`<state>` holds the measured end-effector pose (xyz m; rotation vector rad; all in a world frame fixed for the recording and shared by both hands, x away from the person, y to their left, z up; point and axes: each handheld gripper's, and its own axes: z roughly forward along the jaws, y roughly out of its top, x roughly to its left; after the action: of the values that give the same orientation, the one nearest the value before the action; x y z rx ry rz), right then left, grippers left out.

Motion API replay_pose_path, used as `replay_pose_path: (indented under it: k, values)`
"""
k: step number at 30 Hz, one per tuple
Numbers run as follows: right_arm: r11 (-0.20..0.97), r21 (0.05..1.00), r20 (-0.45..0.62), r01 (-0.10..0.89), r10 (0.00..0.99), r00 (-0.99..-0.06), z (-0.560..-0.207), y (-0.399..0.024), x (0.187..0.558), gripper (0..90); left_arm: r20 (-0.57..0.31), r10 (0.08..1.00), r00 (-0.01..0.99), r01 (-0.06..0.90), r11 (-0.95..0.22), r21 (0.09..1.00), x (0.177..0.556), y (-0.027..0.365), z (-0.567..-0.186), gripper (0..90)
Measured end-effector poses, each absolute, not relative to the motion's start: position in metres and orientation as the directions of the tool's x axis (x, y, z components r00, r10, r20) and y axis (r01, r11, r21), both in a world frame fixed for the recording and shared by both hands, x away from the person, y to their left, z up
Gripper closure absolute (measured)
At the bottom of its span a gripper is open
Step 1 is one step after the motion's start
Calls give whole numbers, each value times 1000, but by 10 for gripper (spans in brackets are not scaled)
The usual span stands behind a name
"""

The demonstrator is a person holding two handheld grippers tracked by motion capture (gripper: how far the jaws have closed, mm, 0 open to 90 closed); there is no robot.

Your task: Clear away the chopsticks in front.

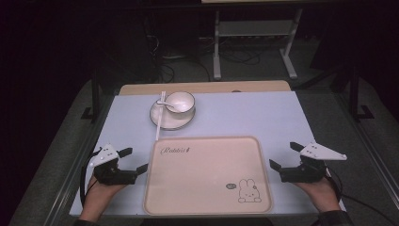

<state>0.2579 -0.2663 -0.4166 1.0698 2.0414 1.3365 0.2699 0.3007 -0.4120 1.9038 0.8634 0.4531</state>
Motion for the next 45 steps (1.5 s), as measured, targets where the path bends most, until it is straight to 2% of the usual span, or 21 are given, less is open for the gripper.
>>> replay_pose_path:
  k: [6, 23, 45]
  values:
    - [214, 911, 33, 352, 814, -580, -417, -269, 260, 0, -74, 729, 681, 394, -279, 876, 286, 295, -404, 98]
    - [218, 913, 23, 343, 815, -579, -415, -267, 262, 0, -49, 735, 676, 413, -323, 851, 324, 287, -392, 99]
    - [217, 914, 25, 343, 813, -582, -415, -268, 263, 0, -8, 741, 672, 481, -428, 765, 409, 266, -375, 100]
